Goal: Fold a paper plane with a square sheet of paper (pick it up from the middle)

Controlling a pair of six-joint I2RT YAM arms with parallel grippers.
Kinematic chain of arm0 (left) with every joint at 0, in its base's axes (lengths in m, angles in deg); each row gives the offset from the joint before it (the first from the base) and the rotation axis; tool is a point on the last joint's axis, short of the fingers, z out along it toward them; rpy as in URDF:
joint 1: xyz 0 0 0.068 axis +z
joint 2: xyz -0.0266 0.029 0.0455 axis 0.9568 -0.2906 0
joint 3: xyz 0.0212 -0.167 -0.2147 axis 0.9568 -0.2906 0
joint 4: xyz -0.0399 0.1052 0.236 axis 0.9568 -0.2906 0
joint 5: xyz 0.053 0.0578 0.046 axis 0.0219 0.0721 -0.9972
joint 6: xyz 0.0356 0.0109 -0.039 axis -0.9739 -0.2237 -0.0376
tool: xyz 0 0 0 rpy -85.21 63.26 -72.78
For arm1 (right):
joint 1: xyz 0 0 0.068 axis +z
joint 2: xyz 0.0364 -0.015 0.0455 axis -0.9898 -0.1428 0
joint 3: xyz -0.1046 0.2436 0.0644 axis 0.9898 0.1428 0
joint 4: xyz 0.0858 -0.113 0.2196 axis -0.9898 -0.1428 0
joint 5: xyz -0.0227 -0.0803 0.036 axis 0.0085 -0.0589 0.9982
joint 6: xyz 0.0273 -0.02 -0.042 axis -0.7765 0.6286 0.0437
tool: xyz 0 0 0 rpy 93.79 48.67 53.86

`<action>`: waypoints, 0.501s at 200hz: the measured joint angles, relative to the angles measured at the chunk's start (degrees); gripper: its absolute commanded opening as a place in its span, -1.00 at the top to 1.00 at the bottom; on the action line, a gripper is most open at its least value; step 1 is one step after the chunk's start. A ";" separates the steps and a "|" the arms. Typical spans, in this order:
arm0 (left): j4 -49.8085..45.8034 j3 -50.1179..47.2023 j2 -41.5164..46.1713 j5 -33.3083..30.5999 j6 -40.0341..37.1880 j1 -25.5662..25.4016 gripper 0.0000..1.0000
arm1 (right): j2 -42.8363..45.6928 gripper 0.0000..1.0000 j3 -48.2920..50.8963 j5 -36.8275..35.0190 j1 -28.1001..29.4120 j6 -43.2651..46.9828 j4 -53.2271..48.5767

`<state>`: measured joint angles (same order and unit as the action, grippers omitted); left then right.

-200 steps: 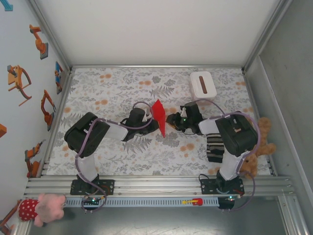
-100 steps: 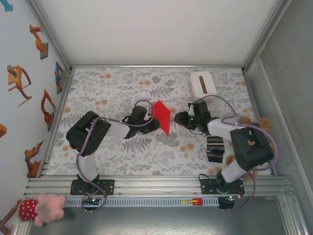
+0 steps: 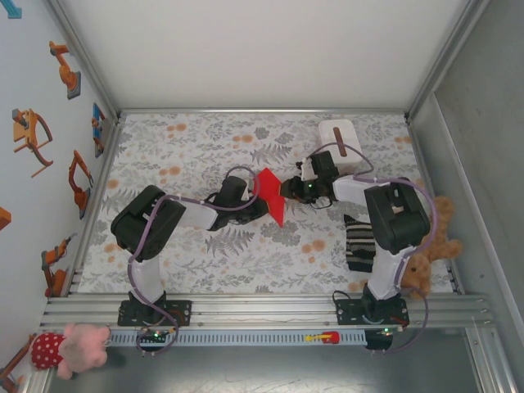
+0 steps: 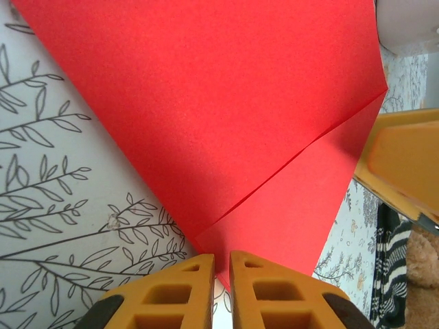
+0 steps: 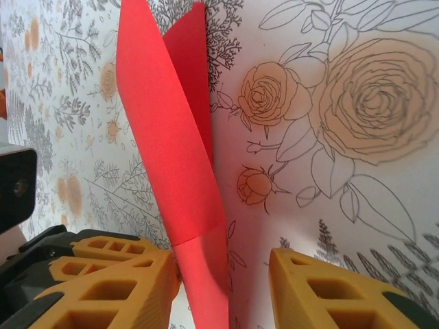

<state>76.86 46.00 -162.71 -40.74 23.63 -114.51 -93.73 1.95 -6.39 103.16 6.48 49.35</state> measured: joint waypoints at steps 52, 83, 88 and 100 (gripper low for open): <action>-0.02 0.00 0.00 0.20 -0.02 0.17 0.71 | -5.38 0.49 -5.44 4.72 -0.87 4.09 -3.06; -0.04 0.00 0.00 0.22 -0.04 0.20 0.71 | -6.58 0.82 -7.72 6.49 -1.38 5.35 -4.37; -0.09 0.00 0.00 0.22 -0.04 0.20 0.71 | -6.58 0.87 -7.89 6.73 -1.44 5.57 -4.50; -0.20 0.00 0.09 0.20 -0.11 0.22 0.71 | -6.58 0.95 -8.11 7.15 -1.55 5.75 -4.57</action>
<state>76.66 46.00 -162.63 -40.55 23.52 -114.29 -100.31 -6.16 0.76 101.60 12.23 44.78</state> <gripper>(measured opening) 0.143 0.062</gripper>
